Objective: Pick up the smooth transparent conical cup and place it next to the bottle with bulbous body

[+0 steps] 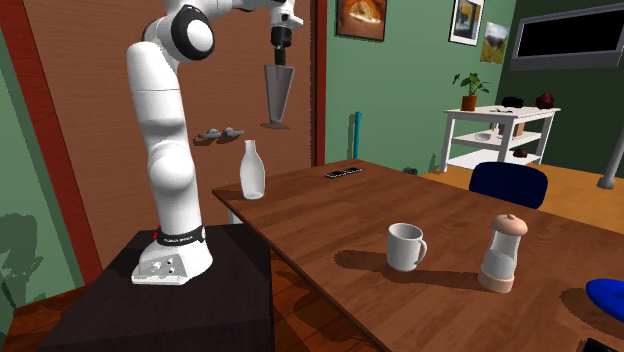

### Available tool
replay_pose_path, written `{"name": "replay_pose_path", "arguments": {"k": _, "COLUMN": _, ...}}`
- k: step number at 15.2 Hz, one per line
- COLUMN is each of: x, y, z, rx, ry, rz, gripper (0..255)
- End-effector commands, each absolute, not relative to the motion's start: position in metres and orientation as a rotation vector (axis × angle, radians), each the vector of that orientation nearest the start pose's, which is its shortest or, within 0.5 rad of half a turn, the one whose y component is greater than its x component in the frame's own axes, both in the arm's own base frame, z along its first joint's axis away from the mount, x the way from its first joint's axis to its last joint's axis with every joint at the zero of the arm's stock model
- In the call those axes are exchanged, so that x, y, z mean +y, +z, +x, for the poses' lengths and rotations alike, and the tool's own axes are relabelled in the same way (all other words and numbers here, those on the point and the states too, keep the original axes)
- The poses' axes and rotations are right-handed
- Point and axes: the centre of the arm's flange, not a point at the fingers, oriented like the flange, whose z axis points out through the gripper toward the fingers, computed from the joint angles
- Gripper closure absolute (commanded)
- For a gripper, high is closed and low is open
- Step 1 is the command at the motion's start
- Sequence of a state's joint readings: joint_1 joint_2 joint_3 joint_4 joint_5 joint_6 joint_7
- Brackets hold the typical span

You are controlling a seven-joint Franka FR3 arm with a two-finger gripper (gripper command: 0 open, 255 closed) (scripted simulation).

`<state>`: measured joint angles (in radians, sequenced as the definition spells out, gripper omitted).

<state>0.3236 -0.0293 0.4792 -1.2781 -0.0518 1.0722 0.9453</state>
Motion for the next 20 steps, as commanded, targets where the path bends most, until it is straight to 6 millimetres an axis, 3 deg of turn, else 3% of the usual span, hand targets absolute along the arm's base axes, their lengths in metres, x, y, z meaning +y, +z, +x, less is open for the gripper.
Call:
{"name": "replay_pose_path", "arguments": {"k": 1, "x": 0.354, "y": 0.724, "z": 0.332, "rx": 0.276, "ry": 0.114, "rz": -3.305, "gripper": 255}}
{"name": "replay_pose_path", "arguments": {"k": 20, "x": 0.354, "y": 0.623, "z": 0.332, "rx": 0.276, "ry": 0.114, "rz": -3.305, "gripper": 255}}
